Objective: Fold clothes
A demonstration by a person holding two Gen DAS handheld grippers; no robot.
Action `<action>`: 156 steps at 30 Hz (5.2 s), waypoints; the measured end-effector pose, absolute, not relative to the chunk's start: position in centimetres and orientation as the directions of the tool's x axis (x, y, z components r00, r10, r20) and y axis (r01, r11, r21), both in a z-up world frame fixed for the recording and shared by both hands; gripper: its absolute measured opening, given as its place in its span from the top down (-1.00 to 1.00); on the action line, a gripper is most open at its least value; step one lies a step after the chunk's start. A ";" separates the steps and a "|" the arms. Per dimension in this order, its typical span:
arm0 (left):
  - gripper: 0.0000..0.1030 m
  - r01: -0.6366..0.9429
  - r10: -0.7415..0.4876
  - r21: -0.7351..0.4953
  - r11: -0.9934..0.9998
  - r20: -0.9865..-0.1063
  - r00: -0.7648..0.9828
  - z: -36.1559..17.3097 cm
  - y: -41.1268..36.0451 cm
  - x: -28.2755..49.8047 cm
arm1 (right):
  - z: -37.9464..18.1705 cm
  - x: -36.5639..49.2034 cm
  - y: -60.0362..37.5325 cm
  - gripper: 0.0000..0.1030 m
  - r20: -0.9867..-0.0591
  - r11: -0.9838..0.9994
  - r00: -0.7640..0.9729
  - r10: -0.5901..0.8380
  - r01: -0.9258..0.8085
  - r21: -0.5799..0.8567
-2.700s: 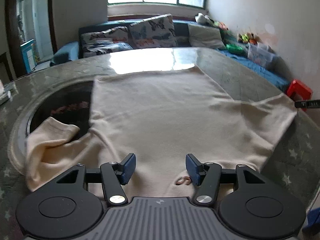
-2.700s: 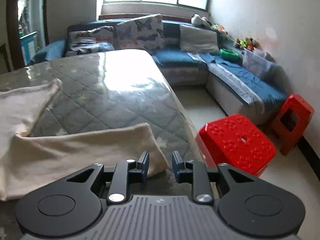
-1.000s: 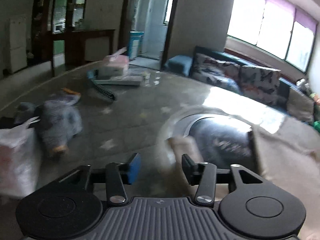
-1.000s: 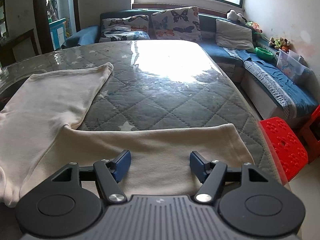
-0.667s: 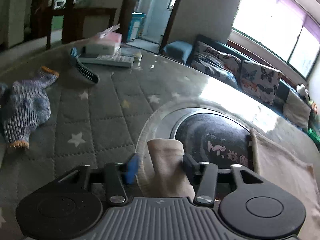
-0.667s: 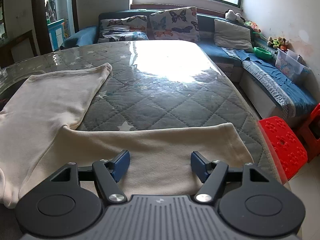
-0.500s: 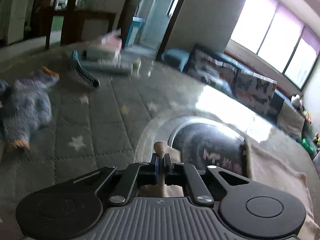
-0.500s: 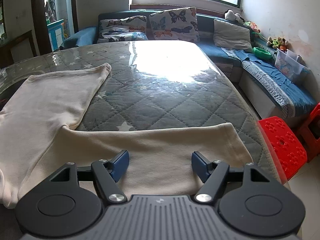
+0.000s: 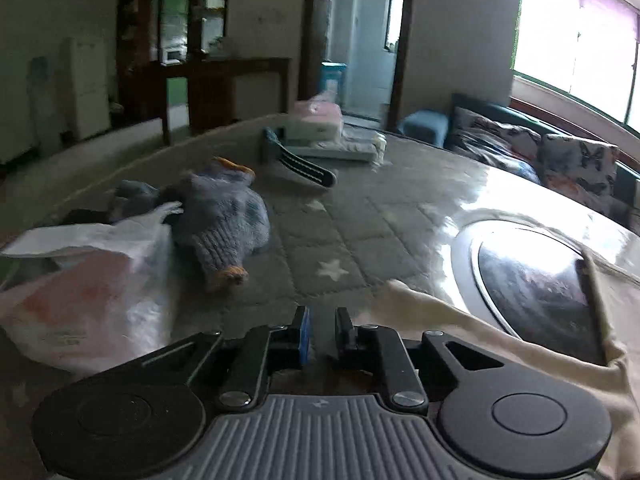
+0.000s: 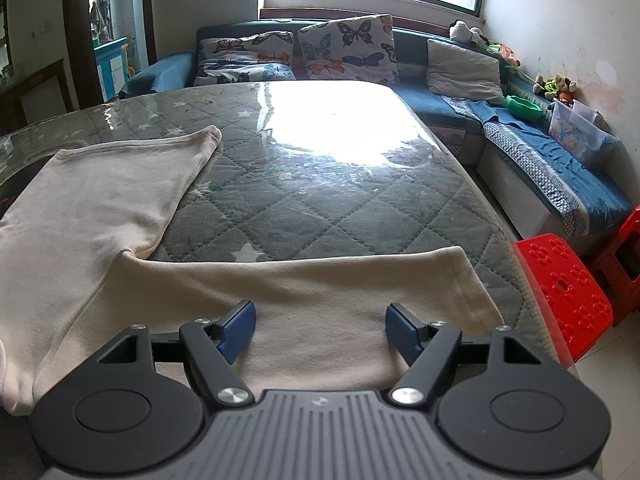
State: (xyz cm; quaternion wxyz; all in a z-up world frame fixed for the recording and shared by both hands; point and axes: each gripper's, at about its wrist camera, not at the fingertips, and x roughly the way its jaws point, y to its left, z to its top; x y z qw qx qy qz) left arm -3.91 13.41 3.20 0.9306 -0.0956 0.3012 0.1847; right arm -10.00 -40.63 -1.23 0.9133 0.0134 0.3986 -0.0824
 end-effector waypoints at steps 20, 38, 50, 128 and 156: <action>0.67 -0.107 0.242 0.262 0.959 -0.559 0.793 1.1 7.7 2.8 | -1.4 -10.0 -40.8 -0.54 -0.732 0.983 0.665 -0.148 0.178 -0.037; 0.41 0.206 -0.123 0.089 0.975 -0.553 0.824 5.7 1.4 -2.4 | 1.3 -10.2 -37.6 -0.55 -0.704 0.997 0.705 -0.081 0.047 -0.067; 0.42 0.483 -0.373 0.014 0.876 -0.616 0.694 3.2 -4.3 -6.5 | 2.1 -8.8 -28.0 -0.54 -0.707 0.951 0.687 0.168 -0.303 -0.068; 0.27 0.715 -0.581 -0.011 0.699 -0.593 0.558 2.7 -18.7 -8.1 | 6.1 -14.5 -48.3 0.86 -0.563 0.938 0.813 -0.151 0.298 0.178; 0.10 0.416 -0.388 -0.077 0.906 -0.547 0.742 4.6 -4.3 -7.6 | 8.6 -7.3 -22.9 0.74 -0.614 0.919 0.692 0.379 -0.360 0.162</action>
